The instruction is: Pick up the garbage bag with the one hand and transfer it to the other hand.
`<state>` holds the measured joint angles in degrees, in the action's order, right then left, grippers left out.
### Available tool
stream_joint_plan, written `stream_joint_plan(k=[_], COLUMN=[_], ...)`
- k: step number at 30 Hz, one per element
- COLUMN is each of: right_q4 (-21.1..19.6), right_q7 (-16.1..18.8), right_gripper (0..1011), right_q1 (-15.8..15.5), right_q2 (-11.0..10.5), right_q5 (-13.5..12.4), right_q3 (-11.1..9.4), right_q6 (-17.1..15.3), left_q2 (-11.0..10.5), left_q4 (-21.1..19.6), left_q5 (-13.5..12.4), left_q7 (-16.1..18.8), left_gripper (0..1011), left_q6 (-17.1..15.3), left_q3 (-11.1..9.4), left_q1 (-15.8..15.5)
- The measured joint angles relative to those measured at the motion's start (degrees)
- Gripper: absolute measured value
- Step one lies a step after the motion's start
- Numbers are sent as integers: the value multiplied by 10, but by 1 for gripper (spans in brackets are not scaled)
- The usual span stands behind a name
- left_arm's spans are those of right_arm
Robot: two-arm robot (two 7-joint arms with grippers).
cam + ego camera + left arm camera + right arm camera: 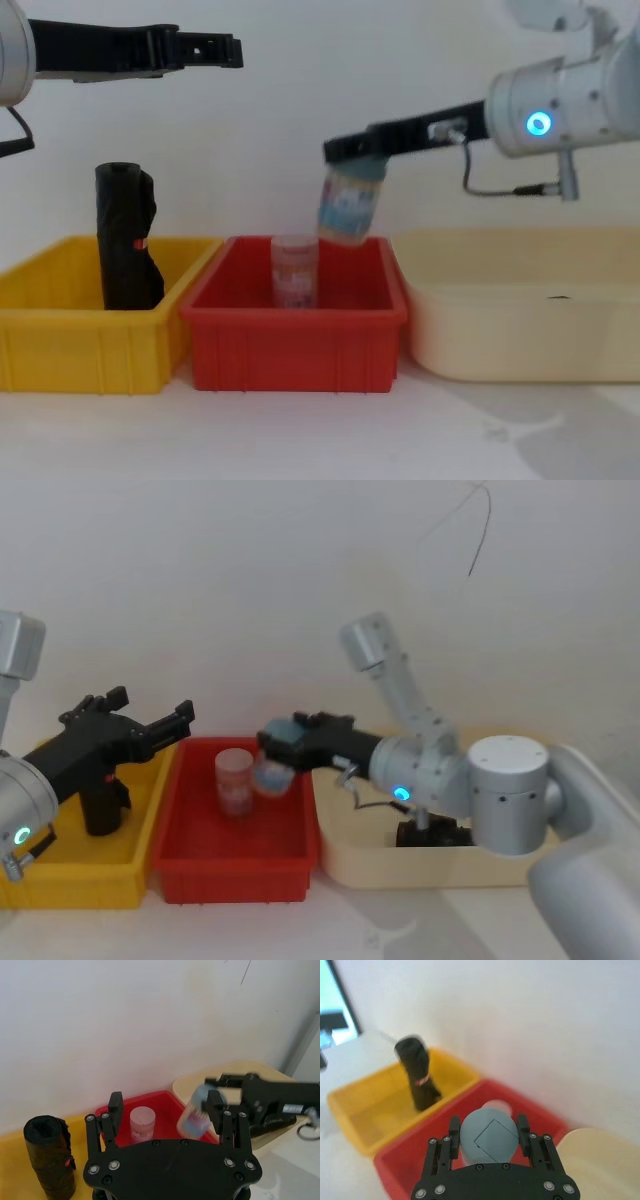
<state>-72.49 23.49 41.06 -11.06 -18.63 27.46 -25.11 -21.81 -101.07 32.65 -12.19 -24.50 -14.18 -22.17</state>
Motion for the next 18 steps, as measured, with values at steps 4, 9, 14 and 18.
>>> stream_joint_plan(k=[4, 9, 14, 18], right_q4=[-19, -38, -52, -57], right_q7=[-13, -26, -34, -36], right_gripper=[661, 661, 661, 665], right_q1=[-10, -26, -45, -58], right_q2=[-5, -14, -25, -33], right_q5=[-15, -34, -53, -63], right_q3=[-27, -63, -95, -111], right_q6=[10, 22, 34, 43], left_q2=[0, 0, 0, 0], left_q4=[0, 0, 0, 0], left_q5=[0, 0, 0, 0], left_q7=[0, 0, 0, 0], left_gripper=[1001, 1001, 1001, 1001], left_q6=[0, 0, 0, 0], left_q3=[0, 0, 0, 0], left_q1=[0, 0, 0, 0])
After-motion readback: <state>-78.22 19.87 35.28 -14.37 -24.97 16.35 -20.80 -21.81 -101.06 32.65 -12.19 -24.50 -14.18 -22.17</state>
